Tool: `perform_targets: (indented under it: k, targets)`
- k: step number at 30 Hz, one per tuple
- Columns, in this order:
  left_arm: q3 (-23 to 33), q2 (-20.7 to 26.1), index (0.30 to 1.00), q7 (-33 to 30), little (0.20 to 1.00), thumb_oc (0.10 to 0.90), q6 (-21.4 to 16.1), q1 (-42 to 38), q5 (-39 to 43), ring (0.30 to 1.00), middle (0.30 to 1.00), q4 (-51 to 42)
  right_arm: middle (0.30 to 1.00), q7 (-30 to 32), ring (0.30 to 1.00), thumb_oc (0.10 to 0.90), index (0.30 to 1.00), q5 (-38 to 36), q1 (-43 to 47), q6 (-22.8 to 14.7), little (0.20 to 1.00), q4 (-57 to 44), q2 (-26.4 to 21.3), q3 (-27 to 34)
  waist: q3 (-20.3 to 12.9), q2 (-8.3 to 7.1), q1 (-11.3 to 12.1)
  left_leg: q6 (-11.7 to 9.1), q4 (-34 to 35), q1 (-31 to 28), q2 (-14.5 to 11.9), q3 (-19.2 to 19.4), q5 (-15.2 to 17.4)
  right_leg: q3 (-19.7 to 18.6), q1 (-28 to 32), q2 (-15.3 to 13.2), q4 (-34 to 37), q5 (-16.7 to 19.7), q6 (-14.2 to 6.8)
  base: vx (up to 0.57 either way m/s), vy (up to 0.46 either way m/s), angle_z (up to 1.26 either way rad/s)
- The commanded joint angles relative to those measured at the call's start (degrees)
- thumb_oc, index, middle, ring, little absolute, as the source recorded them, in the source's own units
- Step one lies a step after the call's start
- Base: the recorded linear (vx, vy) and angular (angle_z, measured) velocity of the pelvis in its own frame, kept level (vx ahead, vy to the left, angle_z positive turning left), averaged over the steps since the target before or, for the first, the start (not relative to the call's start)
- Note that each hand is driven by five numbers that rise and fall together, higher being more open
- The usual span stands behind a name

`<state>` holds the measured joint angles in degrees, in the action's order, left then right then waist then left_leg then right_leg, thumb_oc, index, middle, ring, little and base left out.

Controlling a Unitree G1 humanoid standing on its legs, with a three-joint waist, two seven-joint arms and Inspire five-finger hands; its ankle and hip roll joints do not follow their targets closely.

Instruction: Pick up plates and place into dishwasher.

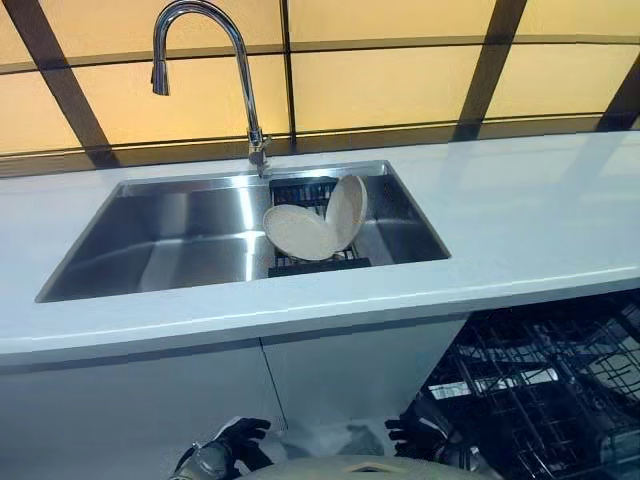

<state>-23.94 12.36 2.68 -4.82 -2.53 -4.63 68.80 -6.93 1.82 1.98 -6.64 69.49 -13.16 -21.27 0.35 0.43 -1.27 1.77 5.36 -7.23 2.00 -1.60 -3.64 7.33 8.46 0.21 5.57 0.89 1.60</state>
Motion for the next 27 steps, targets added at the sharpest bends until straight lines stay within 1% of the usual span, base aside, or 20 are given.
perform_targets:
  k: [1, 5, 8, 18, 20, 21, 24, 25, 26, 27]
  targets:
    - [-0.61, -2.89, 0.9, -0.65, 0.9, 0.8, -1.04, -2.9, -1.35, 0.9, 0.9, 3.24, 0.9, -0.99, 0.9, 0.8, 0.9, -1.02, 3.07, -2.86, 0.9, 1.13, 3.57, -1.83, 2.51, -0.44, 1.36, 2.88, -0.36, -1.35, 3.9, -0.5, 8.18, -0.76, 0.87, 2.37, -0.57, -3.71, -1.21, -0.24, 0.567, -1.51]
    - [-0.49, -2.79, 0.9, -0.89, 0.9, 0.8, -1.94, -2.88, -0.08, 0.9, 0.9, 2.97, 0.9, -1.5, 0.9, 0.8, 0.9, -1.25, 3.01, -2.8, 0.9, 0.98, 3.49, -1.8, 2.62, -0.35, 1.37, 2.91, -0.36, -1.2, 3.93, -0.52, 8.12, -0.82, 0.69, 2.39, -0.57, -3.61, -1.26, 0.0, 0.0, 0.0]
    - [-0.55, -2.74, 0.9, -0.85, 0.9, 0.8, -1.05, -3.13, 0.01, 0.9, 0.9, 2.57, 0.9, -1.65, 0.9, 0.8, 0.9, -1.43, 3.1, -2.74, 0.9, 0.91, 3.38, -1.71, 2.67, -0.31, 1.32, 2.81, -0.36, -1.09, 3.92, -0.45, 8.06, -0.83, 0.57, 2.36, -0.57, -3.54, -1.35, 0.0, 0.0, 0.0]
    - [-0.37, -2.6, 0.9, -0.19, 0.9, 0.8, -1.01, -3.04, 0.3, 0.9, 0.9, 2.64, 0.9, -1.74, 0.9, 0.8, 0.9, -1.51, 3.21, -3.01, 0.9, 1.0, 3.25, -1.4, 2.8, -0.19, 1.42, 2.93, -0.36, -1.02, 4.01, -0.47, 7.96, -0.67, 0.54, 2.3, -0.57, -3.51, -1.32, 0.0, 0.002, 0.01]
    - [-0.41, -2.76, 0.9, 2.15, 0.9, 0.8, -1.3, -2.94, 0.08, 0.9, 0.9, 3.12, 0.9, -1.61, 0.9, 0.8, 0.9, -1.05, 3.21, -2.84, 0.9, 1.1, 3.32, -1.25, 2.76, -0.21, 1.27, 2.98, -0.36, -1.03, 4.01, -0.33, 7.96, -0.89, 0.51, 2.34, -0.57, -3.45, -1.27, -0.01, 0.01, 0.05]
    - [-0.41, -2.76, 0.9, 2.15, 0.9, 0.8, -1.3, -2.94, 0.08, 0.9, 0.9, 3.12, 0.9, -1.61, 0.9, 0.8, 0.9, -1.05, 3.21, -2.84, 0.9, 1.1, 3.32, -1.25, 2.76, -0.21, 1.27, 2.98, -0.36, -1.03, 4.01, -0.33, 7.96, -0.89, 0.51, 2.34, -0.57, -3.45, -1.27, 0.0, 0.0, 0.0]
    - [-1.53, -2.78, 0.9, 8.67, 0.9, 0.8, -3.1, -3.32, -1.92, 0.9, 0.9, 2.49, 0.9, -1.76, 0.9, 0.8, 0.9, -0.8, 3.5, -2.05, 0.9, 0.76, 3.32, -1.58, 2.71, -0.2, 1.0, 2.94, -0.36, -1.22, 3.92, -0.07, 8.17, -1.21, 0.59, 2.4, -0.57, -3.43, -1.34, 0.0, 0.0, 0.0]
    - [-2.32, -2.69, 0.9, 11.08, 0.9, 0.8, -3.1, -3.66, -2.93, 0.9, 0.9, 1.99, 0.9, -2.02, 0.9, 0.8, 0.9, -0.57, 3.61, -1.89, 0.9, 0.6, 3.19, -1.61, 2.71, -0.16, 0.86, 2.92, -0.36, -1.24, 3.91, 0.01, 8.21, -1.33, 0.6, 2.42, -0.57, -3.41, -1.39, 0.0, 0.0, 0.0]
    - [-4.16, -2.36, 0.9, 14.34, 0.9, 0.8, -3.06, -4.59, -3.19, 0.9, 0.9, 0.83, 0.9, -2.54, 0.9, 0.8, 0.9, -0.15, 3.96, -1.64, 0.9, 0.37, 2.85, -1.97, 2.72, 0.04, 0.56, 2.9, -0.36, -1.18, 3.84, 0.3, 8.27, -1.61, 0.46, 2.47, -0.57, -3.38, -1.49, -0.02, 0.012, -0.03]
    - [-5.22, -2.02, 0.9, 16.17, 0.9, 0.8, -3.64, -5.25, -3.47, 0.9, 0.9, 0.16, 0.9, -2.84, 0.9, 0.8, 0.9, 0.16, 4.23, -1.47, 0.9, 0.22, 2.58, -2.14, 2.77, 0.2, 0.41, 2.9, -0.36, -1.15, 3.81, 0.43, 8.32, -1.73, 0.39, 2.49, -0.57, -3.37, -1.54, -0.02, 0.017, -0.05]
